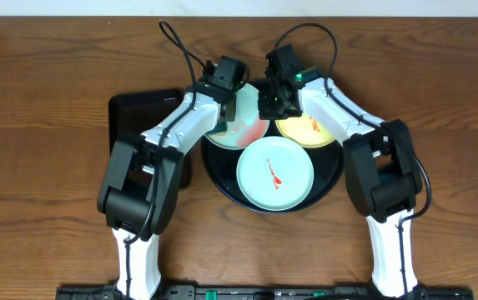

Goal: Clean dirty plates on tray and stack at the side

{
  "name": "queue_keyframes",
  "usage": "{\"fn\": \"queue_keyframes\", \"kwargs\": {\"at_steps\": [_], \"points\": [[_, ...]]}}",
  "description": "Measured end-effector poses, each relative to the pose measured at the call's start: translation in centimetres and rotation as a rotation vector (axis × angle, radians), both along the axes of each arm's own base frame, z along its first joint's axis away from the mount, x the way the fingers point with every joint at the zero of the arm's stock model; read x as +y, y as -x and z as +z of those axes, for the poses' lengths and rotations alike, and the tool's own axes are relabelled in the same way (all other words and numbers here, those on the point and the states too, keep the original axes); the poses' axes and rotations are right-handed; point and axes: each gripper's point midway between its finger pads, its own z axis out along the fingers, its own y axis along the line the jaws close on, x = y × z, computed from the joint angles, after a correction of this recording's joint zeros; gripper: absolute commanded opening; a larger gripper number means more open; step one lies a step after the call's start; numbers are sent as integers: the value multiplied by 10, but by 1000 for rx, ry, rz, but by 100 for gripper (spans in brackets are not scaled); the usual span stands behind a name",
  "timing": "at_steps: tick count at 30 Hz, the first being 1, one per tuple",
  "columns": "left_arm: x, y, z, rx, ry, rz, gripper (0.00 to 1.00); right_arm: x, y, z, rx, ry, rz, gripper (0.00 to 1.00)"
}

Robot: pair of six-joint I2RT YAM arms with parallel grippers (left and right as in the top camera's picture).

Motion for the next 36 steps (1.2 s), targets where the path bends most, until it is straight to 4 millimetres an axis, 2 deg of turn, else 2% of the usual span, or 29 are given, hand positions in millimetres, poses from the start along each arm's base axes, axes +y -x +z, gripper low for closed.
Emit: {"fn": "queue_keyframes", "kwargs": {"at_steps": [3,5,8,12,14,16,19,24,27,31,36], "points": [[2,1,8,-6,-2,2,7,0,0,0,0,1,2,1],[4,0,25,-40,5,6,7,-1,0,0,1,3,2,1],[8,-4,70,-135,30,10,7,-2,1,-1,2,9,0,1],[17,-4,150,-305,63,-4,7,-2,1,-1,1,10,-1,1],[24,2,178,-353,66,-1,7,-2,1,-1,2,10,-1,1],[39,10,191,-357,55,15,7,-2,1,-1,1,10,-1,1],[71,20,180,-284,20,78,7,-2,1,-1,1,10,-1,1],[141,36,133,-161,-9,252,7,-2,0,0,0,9,-1,1],[167,45,103,-116,29,317,7,-4,0,3,-9,18,-5,1],[178,55,68,-90,120,349,7,-14,-3,12,-41,59,-26,1],[172,65,38,-70,177,338,7,-23,-9,38,-102,91,-49,1]]}}
